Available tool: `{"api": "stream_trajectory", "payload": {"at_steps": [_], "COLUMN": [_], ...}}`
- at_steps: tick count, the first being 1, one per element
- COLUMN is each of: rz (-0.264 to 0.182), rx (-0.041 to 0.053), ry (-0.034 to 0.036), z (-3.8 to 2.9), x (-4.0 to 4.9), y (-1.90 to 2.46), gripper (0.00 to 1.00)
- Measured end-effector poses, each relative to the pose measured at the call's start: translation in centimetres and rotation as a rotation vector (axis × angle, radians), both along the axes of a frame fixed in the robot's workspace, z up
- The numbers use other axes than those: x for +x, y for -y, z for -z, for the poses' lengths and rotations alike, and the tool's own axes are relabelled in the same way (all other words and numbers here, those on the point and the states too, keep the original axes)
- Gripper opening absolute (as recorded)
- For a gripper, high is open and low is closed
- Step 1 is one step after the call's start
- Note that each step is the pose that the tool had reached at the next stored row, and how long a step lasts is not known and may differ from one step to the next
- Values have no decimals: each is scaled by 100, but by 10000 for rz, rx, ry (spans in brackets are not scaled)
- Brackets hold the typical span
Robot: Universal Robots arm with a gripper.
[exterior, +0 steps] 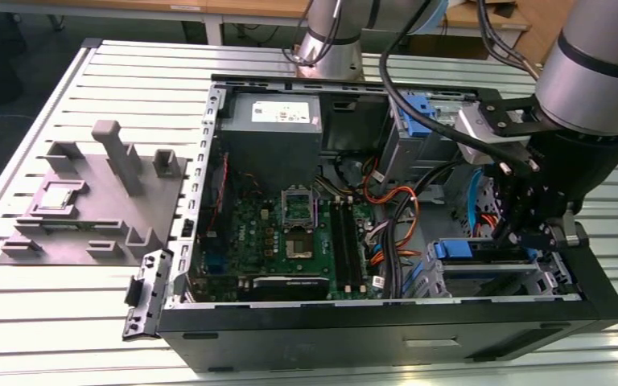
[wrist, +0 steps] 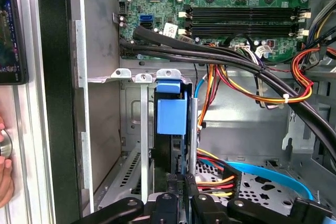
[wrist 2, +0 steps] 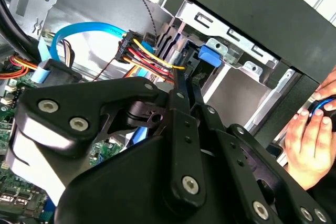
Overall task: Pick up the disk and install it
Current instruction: 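Insert the first disk wire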
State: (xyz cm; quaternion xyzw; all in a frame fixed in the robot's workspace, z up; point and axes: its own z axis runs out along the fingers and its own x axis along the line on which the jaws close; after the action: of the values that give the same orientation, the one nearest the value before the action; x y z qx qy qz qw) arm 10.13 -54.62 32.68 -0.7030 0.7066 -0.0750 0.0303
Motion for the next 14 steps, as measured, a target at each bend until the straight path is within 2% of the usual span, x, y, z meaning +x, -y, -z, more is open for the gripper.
{"api": "stream_trajectory", "payload": {"at_steps": [8,9,10,14], "rz": [0,0,1,0], "rx": [4,4,1,2], "ry": [0,-1,-2,-49], "z": [-5,-18,-36,-127], "x": [0,0,0,1], "y": [0,0,0,0], "gripper": [18,18,24,24]}}
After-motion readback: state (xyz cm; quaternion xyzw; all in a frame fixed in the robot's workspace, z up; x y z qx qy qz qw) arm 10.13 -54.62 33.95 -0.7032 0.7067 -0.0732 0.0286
